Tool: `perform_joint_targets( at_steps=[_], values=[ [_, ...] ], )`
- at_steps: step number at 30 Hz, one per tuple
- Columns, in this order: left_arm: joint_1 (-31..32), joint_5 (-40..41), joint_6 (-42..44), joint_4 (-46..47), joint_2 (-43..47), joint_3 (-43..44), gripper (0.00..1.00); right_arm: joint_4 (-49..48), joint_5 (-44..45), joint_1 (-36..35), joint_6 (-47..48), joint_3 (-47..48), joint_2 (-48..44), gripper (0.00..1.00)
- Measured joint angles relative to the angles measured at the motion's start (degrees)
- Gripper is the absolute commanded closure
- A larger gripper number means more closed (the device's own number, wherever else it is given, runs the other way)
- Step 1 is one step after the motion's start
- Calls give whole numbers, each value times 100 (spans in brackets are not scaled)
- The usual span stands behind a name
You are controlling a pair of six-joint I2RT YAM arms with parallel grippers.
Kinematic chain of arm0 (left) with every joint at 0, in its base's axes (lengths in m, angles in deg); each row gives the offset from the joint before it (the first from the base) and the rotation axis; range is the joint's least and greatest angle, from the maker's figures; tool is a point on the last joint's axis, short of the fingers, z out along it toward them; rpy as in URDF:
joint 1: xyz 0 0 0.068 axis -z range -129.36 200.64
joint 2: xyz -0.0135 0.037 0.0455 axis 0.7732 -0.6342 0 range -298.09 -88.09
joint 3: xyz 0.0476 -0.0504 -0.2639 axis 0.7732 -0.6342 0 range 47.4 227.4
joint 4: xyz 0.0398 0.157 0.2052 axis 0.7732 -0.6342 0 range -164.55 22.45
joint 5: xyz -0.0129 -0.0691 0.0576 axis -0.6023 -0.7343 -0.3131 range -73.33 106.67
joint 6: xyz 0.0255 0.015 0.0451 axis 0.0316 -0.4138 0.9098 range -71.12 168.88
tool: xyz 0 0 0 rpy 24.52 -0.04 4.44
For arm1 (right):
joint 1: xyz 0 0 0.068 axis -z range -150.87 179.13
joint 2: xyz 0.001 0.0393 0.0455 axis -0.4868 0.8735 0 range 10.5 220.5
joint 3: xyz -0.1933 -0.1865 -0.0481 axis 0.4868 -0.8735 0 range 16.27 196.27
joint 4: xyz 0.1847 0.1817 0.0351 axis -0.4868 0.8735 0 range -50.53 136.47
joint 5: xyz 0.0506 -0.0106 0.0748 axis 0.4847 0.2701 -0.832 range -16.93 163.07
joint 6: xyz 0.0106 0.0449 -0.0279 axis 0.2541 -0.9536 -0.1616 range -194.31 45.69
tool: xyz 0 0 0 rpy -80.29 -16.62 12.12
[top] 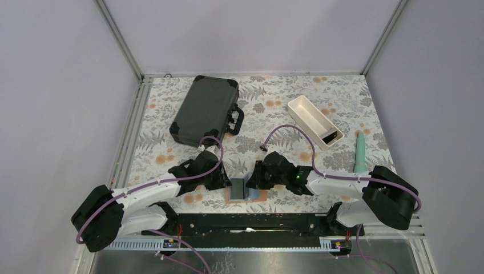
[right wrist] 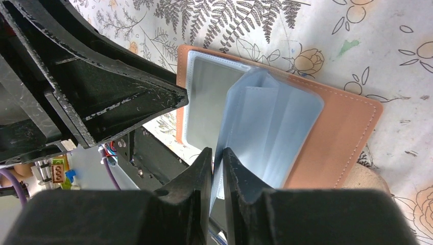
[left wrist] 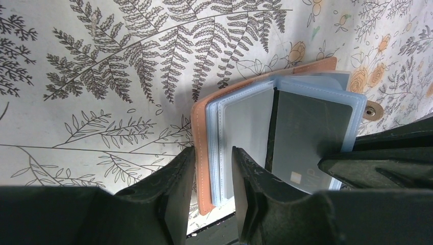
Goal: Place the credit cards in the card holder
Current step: Turn over the card slot in the card holder.
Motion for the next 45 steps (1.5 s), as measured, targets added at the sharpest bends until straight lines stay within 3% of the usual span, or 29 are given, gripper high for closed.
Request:
perform_joint_targets(
  at_steps=[25,35,43,45],
  values=[
    [0,-153,-59,170,0,0,69,-372,-164,-87,-15,44,142,62],
    [0,-164,-59,212,0,0,69,-505,-168,-87,-42,44,188,77],
    [0,-160,-59,212,7,0,68,-549,-164,-92,-63,42,188,100],
    [0,-155,-59,201,42,0,67,-553,-162,-92,-85,35,188,100]
  ],
)
